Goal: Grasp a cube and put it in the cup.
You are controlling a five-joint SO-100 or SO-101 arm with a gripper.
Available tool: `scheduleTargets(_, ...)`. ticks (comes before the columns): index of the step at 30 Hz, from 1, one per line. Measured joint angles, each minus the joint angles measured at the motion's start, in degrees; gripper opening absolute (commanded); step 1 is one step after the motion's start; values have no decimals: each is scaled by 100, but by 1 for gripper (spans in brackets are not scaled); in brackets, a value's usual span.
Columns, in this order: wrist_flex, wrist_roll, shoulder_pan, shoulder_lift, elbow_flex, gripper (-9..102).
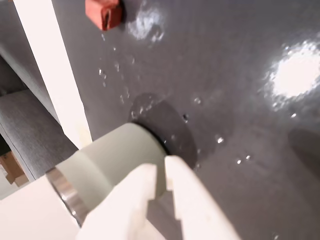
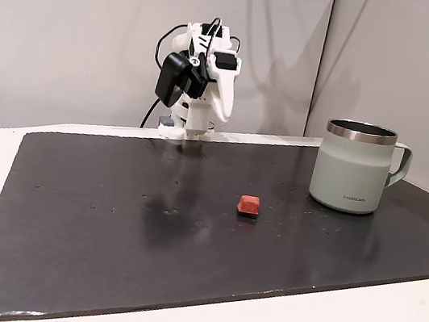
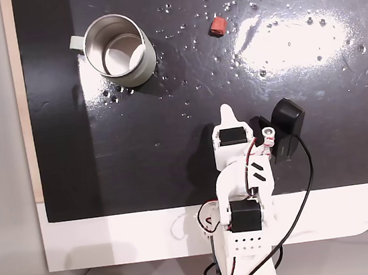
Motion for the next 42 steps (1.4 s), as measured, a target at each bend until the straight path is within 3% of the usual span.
scheduleTargets(8,167,501,-35,-2830,-2303,0)
scheduleTargets(19,1222,1318,-70,-6091,-5467,0)
scheduleTargets(42,3639,2892,-35,-10934,-11048,0)
